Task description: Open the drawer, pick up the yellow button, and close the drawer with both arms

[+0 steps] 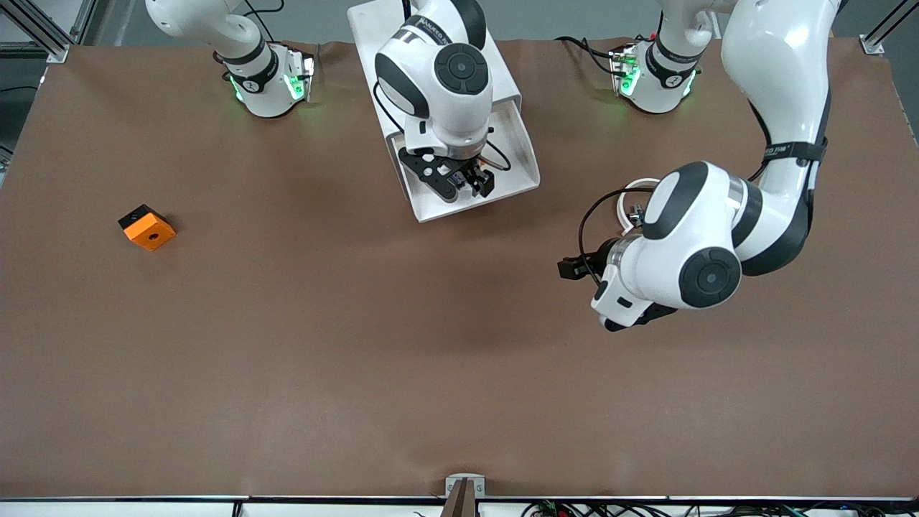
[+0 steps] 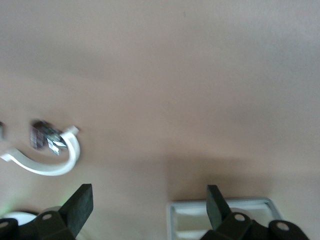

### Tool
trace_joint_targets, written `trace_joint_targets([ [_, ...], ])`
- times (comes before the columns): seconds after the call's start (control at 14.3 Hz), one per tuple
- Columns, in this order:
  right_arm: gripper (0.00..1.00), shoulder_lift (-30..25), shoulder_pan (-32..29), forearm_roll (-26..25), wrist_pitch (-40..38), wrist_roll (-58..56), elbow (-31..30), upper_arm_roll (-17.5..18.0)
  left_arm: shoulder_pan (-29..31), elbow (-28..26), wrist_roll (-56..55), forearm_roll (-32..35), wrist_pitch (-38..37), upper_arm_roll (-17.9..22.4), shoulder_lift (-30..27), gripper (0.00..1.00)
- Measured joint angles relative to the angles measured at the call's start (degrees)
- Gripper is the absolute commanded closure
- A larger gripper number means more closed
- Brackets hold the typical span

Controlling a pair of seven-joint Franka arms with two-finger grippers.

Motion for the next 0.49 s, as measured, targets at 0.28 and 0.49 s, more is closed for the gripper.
trace_joint_targets([
  [0.28,0.50,0.0,0.0,0.0,-0.2,-2.2,0.2,0.0,-1.2,-0.1,2.6,3.3,0.0,-0.3,-3.9,0.00],
  [0.49,0.99,0.0,0.0,0.0,-0.4,-4.3,0.2,0.0,-0.1,-0.2,6.2,3.3,0.0,-0.3,-5.4,0.00],
])
